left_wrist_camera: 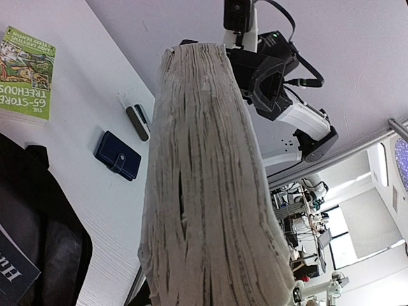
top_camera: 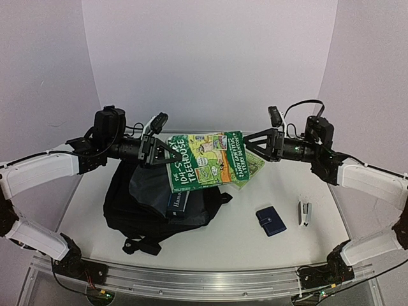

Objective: Pack the student bag
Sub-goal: Pick up the book from the center of the board.

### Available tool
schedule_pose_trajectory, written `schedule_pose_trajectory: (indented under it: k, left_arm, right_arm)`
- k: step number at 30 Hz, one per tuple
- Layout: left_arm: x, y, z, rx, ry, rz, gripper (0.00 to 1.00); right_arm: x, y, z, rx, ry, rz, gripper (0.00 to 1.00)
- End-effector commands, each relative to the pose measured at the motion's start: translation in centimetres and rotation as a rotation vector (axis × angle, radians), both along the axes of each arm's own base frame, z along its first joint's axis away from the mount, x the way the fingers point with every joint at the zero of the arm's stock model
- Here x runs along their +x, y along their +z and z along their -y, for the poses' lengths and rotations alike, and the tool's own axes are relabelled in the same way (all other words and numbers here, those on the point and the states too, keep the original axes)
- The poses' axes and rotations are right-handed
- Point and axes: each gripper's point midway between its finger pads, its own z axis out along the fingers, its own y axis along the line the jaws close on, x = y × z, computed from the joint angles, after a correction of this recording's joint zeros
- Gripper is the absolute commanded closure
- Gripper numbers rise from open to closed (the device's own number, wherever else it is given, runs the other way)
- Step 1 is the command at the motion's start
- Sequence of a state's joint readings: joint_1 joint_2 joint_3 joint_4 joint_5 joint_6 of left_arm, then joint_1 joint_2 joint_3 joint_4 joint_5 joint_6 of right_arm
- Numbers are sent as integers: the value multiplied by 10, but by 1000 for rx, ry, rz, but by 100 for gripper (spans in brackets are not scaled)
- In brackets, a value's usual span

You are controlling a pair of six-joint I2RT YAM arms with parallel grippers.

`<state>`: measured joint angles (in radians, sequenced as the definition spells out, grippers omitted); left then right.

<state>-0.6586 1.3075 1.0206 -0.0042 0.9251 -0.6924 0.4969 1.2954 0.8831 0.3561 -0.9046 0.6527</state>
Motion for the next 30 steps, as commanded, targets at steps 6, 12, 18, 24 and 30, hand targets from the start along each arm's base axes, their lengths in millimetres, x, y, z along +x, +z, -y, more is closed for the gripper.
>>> schedule_pose_trajectory:
  k: [6,12,18,24,30]
  left_arm:
    - [-19,57,-2,-135,-109,156,100]
    - [-16,51,1,-120,-108,147,100]
    - [-13,49,3,-114,-106,142,100]
    - [-5,41,3,-80,-69,129,99]
    - [37,-3,-22,171,227,88,20]
  right_arm:
    - [-34,0,-39,2,248,-16,5]
    - [-47,15,-43,50,284,-9,36]
    - [-53,24,-40,151,275,-31,66]
    - [-50,26,-38,204,248,-50,98]
    - [-33,34,-29,236,107,-22,100]
